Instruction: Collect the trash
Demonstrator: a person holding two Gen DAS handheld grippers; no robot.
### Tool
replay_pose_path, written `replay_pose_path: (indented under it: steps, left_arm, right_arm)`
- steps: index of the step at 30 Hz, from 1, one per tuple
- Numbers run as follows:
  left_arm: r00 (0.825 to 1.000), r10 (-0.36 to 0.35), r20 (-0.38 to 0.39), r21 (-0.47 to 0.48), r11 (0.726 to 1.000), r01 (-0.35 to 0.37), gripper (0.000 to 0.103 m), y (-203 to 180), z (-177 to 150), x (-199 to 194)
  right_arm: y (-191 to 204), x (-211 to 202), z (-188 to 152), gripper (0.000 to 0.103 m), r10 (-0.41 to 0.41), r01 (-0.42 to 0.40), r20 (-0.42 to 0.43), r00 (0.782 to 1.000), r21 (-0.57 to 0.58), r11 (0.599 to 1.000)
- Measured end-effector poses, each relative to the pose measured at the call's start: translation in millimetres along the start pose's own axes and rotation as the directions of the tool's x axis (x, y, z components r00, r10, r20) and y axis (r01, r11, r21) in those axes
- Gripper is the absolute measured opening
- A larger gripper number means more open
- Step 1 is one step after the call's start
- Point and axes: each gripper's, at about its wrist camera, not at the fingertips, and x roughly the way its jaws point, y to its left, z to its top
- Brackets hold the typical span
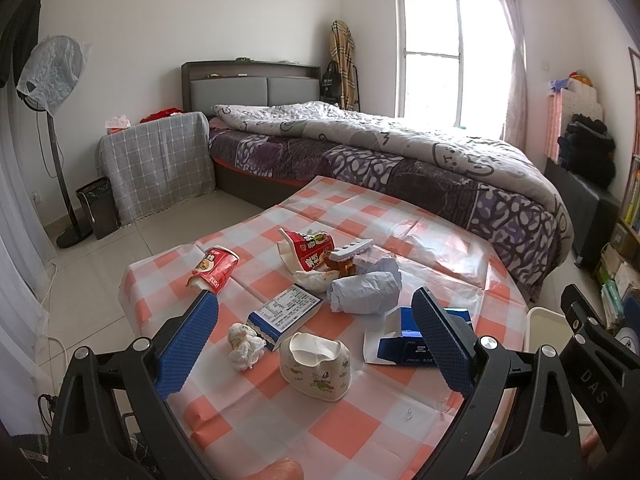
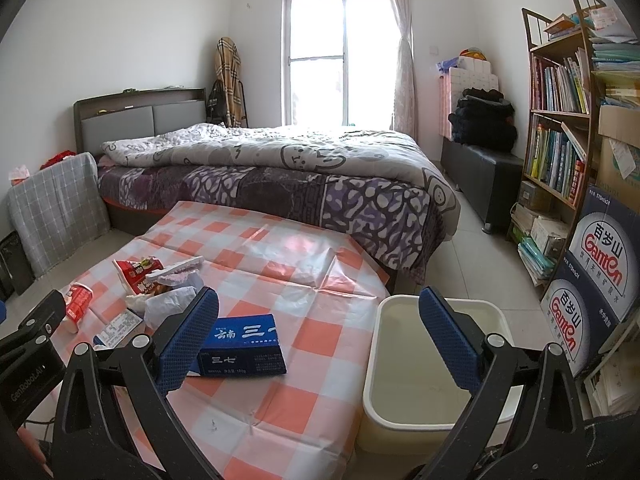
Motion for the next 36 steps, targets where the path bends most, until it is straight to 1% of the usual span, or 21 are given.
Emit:
replay_pose_path:
  steps: [17,19,20,21,24,25,26,27,28,29,30,31,32,34,35,36]
  left_arm:
    - [1.000,-0.007,-0.008,-0.004,1.000,0.007,0.094,0,0,1]
    - [1.000,-0.017,-0.021,-0.005,1.000,0.017,0.094,2,1,3]
    - [0.999,-0.020,-0.033,-0.004,1.000,0.020,0.094,8,2,9]
    - [0.999,-0.012,-0.034,0.001,1.000,0.012,0.094,6,0,13]
    - [0.998,0.002,-0.064,0.016,1.000,-0.001,0.094,16,15,32]
    - [0.996,0.004,-0.091,0.013,1.000,-0.003,0.095,21,22,39]
    - [0.992,0.015,-0.122,0.025,1.000,-0.012,0.095,28,29,52]
    - [0.955,-0.025,-0.296,-0.037,0.999,0.014,0.095,37,33,68]
    - [0.943,-0.022,-0.331,-0.036,0.999,0.011,0.095,40,36,76]
    - [0.927,-0.022,-0.374,-0.039,0.999,0.008,0.095,45,39,86]
    - [0.915,0.005,-0.404,-0.018,1.000,-0.014,0.095,54,47,102]
    - [0.947,0.028,-0.321,0.005,1.000,-0.028,0.095,57,55,101]
    - [0.947,0.039,-0.320,0.018,0.999,-0.035,0.095,62,59,108]
    - [0.924,0.052,-0.378,0.058,0.998,-0.032,0.095,74,67,135]
    - [0.899,0.051,-0.436,0.075,0.997,-0.020,0.095,83,68,155]
    - [0.884,0.047,-0.466,0.072,0.997,-0.016,0.095,90,68,167]
  right_arm:
    - [1,0,1,0.096,0.004,-0.004,-0.004,1.000,0.005,1.000]
    - [1,2,3,0.096,0.008,-0.007,-0.026,1.000,0.010,1.000]
    - [2,4,5,0.096,0.010,-0.010,-0.045,0.999,0.014,1.000]
    - [2,8,5,0.096,0.019,-0.017,-0.076,0.997,0.019,1.000]
    - [4,19,14,0.096,0.041,-0.037,-0.148,0.988,0.033,0.999]
    - [7,23,16,0.096,0.048,-0.043,-0.168,0.985,0.031,0.999]
    - [10,28,19,0.096,0.057,-0.053,-0.191,0.980,0.025,0.998]
    - [14,34,23,0.096,0.068,-0.067,-0.222,0.973,0.014,0.998]
    - [18,40,27,0.096,0.074,-0.076,-0.245,0.967,0.004,0.997]
    - [23,47,30,0.096,0.081,-0.087,-0.269,0.960,-0.010,0.996]
    - [28,52,33,0.096,0.086,-0.096,-0.287,0.954,-0.021,0.995]
    - [33,58,36,0.096,0.092,-0.108,-0.309,0.947,-0.035,0.994]
    - [37,63,38,0.096,0.100,-0.122,-0.331,0.938,-0.047,0.991]
    - [47,76,41,0.096,0.122,-0.159,-0.385,0.915,-0.065,0.985]
    - [53,84,41,0.096,0.144,-0.189,-0.423,0.895,-0.065,0.980]
    - [58,90,39,0.096,0.177,-0.226,-0.455,0.873,-0.056,0.972]
